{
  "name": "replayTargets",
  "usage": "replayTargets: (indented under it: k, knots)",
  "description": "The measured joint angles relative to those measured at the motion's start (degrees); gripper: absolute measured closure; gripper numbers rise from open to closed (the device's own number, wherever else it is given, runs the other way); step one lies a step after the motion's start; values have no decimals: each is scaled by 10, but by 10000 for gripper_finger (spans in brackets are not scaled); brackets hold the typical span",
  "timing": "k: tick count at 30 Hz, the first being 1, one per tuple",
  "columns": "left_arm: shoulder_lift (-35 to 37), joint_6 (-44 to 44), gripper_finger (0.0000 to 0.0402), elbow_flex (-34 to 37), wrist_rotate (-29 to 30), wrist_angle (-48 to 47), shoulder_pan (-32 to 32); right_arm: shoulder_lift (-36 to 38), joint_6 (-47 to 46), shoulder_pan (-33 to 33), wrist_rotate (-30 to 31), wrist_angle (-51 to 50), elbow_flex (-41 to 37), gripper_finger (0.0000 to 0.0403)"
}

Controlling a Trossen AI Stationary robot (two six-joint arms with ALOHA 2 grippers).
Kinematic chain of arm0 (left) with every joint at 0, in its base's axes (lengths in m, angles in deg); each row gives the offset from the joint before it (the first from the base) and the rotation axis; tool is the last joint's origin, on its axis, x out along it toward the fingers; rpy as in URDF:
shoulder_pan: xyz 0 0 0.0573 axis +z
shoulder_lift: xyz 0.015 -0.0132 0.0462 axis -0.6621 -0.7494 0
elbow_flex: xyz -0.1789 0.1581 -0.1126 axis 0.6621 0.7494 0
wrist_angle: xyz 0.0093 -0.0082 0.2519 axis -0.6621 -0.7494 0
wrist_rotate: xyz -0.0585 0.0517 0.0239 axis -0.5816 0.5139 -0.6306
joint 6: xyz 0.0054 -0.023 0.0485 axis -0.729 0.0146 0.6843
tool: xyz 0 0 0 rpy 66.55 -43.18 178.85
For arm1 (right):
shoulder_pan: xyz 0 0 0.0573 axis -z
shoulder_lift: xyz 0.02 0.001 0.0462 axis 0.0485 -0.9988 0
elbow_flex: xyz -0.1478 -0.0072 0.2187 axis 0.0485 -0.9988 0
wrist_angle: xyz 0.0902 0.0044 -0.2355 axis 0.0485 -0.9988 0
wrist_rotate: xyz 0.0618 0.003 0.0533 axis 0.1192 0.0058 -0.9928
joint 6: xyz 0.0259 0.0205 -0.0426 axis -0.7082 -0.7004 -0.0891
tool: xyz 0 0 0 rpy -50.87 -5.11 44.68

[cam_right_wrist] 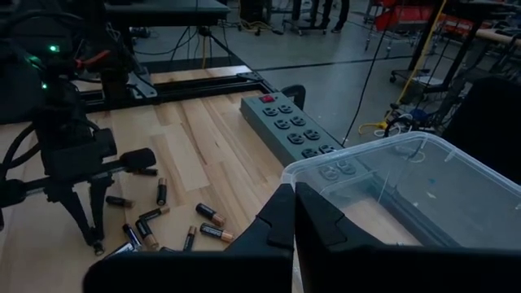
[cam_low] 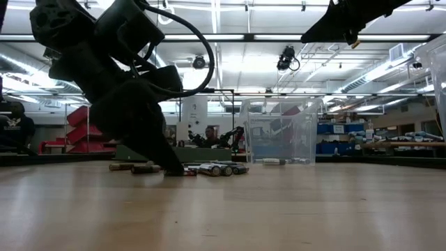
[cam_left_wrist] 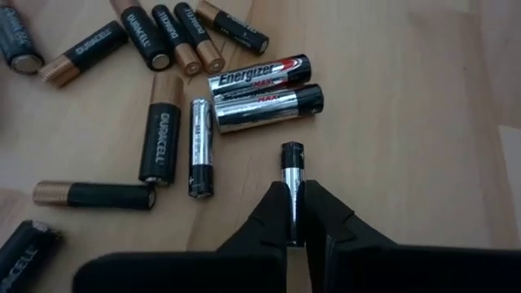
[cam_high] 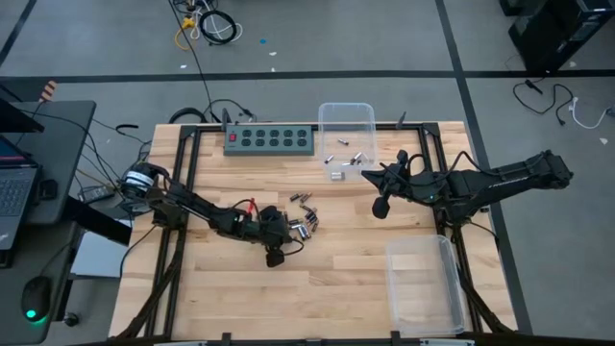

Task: Sort batteries
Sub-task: Put the silver battery into the top transparent bin

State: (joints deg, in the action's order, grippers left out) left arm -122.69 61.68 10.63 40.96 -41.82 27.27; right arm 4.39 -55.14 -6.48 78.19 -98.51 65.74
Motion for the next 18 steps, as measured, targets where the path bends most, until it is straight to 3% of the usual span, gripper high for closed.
replayTargets:
  k: [18]
  knots:
    - [124, 99, 400, 0, 7, -51, 0, 0, 0, 0, 0, 0, 0, 401]
